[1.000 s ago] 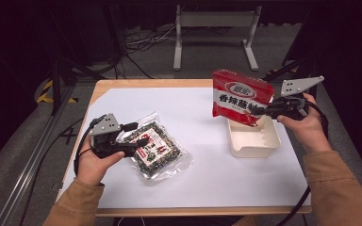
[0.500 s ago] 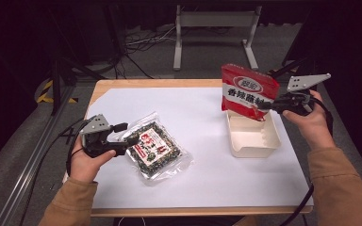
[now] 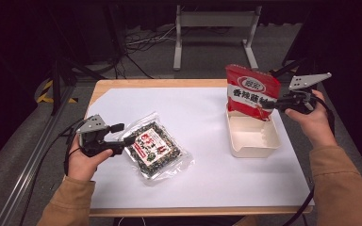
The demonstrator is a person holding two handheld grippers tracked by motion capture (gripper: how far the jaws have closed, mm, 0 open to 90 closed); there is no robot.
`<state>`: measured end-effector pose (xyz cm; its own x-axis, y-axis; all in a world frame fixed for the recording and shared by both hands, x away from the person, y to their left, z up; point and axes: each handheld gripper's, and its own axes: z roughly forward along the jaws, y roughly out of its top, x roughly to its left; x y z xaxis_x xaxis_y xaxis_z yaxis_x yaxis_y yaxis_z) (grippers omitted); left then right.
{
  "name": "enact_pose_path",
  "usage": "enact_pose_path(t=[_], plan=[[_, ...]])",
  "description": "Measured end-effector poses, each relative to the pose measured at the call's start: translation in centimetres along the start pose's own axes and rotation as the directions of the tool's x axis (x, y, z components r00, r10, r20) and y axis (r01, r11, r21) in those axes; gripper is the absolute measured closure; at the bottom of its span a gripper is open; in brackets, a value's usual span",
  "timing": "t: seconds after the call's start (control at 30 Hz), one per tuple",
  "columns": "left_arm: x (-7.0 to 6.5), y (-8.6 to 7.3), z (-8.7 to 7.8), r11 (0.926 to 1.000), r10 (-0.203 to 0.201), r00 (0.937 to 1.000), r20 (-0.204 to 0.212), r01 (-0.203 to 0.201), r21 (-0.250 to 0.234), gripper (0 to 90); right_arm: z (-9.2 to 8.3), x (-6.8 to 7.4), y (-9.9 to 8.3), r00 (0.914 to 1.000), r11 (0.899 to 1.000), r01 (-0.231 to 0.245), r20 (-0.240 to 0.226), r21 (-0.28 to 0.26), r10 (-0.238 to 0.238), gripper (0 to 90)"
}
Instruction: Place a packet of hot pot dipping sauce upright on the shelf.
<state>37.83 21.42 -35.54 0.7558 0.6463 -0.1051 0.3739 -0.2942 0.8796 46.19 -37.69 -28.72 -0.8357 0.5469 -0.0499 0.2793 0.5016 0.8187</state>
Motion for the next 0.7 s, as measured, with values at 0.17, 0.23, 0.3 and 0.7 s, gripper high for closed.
enact_pose_path(t=[0.17,0.23,0.3,0.7], plan=[[0.1,0.0,0.0,1.0,-0.009,0.9999,0.005,0.009,0.003,31.5,0.4,-0.7,-0.3,0.9999,1.0,-0.015,-0.005,0.01,0.015,89.9],[0.2,-0.1,0.0,1.0,-0.008,1.0,0.001,0.008,0.0,31.5,0.7,-1.0,-0.4,0.9998,1.0,-0.021,-0.007,0.017,0.021,89.9],[0.2,-0.1,0.0,0.9998,-0.019,0.9998,0.004,0.019,0.0,31.5,0.9,-1.3,-0.6,0.9996,0.999,-0.026,-0.005,0.025,0.026,89.9],[0.2,-0.7,-0.7,0.9992,-0.039,0.9992,-0.012,0.039,0.001,31.3,2.4,-2.7,-1.1,0.9989,0.998,-0.046,0.008,0.042,0.045,89.9]])
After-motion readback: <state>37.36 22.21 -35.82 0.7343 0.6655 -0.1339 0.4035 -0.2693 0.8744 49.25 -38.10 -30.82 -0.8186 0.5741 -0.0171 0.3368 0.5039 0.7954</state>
